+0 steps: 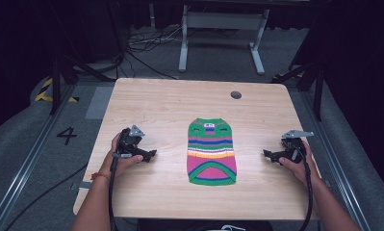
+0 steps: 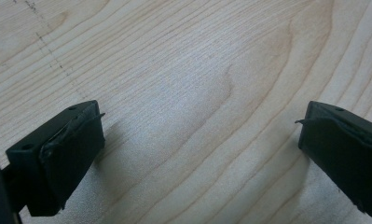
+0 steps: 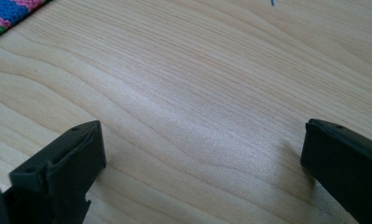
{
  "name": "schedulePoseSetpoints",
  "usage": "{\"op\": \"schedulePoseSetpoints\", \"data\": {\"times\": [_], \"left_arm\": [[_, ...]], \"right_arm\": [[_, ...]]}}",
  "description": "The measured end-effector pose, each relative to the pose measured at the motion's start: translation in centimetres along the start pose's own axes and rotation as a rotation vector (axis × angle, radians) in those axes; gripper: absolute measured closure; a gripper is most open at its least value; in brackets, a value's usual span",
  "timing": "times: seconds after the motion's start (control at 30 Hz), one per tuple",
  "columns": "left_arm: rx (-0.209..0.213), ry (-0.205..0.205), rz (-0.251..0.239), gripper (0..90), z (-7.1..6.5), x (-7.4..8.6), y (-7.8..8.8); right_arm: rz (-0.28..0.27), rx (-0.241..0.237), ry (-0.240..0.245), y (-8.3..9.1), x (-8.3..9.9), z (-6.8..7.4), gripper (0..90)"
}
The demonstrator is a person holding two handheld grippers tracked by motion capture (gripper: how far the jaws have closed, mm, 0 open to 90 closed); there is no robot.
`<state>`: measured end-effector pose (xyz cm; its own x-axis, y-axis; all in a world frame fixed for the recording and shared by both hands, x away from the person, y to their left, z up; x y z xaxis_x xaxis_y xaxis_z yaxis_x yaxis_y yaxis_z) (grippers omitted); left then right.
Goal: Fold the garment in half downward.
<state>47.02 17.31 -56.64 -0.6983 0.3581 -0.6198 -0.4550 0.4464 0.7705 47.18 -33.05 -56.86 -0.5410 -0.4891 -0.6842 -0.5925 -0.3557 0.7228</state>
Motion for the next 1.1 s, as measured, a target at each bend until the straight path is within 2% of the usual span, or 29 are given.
{"op": "schedulePoseSetpoints", "data": {"times": [0.43,0.57,0.67,0.77,0.87,0.9,0.93,0.97,1.0,1.03,1.1], "left_arm": [[-0.008,0.002,-0.006,0.6,0.0,0.0,0.0],[-0.032,0.031,-0.009,0.5,-0.1,0.0,-0.1],[-0.052,0.034,-0.013,0.5,-0.1,-0.1,0.0],[-0.04,0.038,-0.003,0.7,-0.2,0.0,0.0],[-0.049,0.05,-0.005,1.2,-0.1,-0.3,-0.1],[-0.049,0.048,-0.013,3.5,-0.2,-0.4,-0.1],[-0.045,0.026,-0.021,10.5,-0.2,-0.6,0.1],[-0.048,0.01,-0.022,19.1,-0.2,-0.8,0.1],[-0.054,0.008,-0.017,19.9,-0.3,-0.9,0.1],[-0.048,0.013,-0.012,19.3,-0.3,-1.1,0.0],[-0.019,0.001,-0.016,25.7,-0.6,-1.6,0.0]], "right_arm": [[0.004,0.013,-0.015,0.1,0.0,0.1,0.2],[0.003,0.006,-0.006,0.0,0.0,0.1,0.3],[0.001,-0.001,0.003,0.1,0.0,0.0,0.5],[-0.001,-0.007,0.009,0.0,0.0,0.0,0.5],[-0.001,-0.008,0.013,0.1,0.0,-0.1,5.8],[-0.009,-0.003,0.008,0.3,-0.1,-0.1,15.8],[-0.025,-0.012,0.011,0.5,-0.3,-0.1,25.1],[-0.026,-0.015,0.024,0.6,-0.4,0.0,26.3],[-0.024,-0.017,0.033,0.6,-0.5,0.1,24.3],[-0.024,-0.018,0.042,0.6,-0.7,0.3,25.8],[-0.049,-0.046,0.065,0.9,-1.4,0.9,30.8]]}}
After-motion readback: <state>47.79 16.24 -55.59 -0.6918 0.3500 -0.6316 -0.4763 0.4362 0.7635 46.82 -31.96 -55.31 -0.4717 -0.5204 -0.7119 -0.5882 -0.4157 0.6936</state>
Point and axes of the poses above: each handheld gripper's, and its own axes: y roughly backward along the jaws, x roughly out of its underside, z roughly to its left, the point moved 8 cm from there along -y, roughly forward along the jaws, and after that the axes turned 10 degrees about y, right-handed, at the moved point
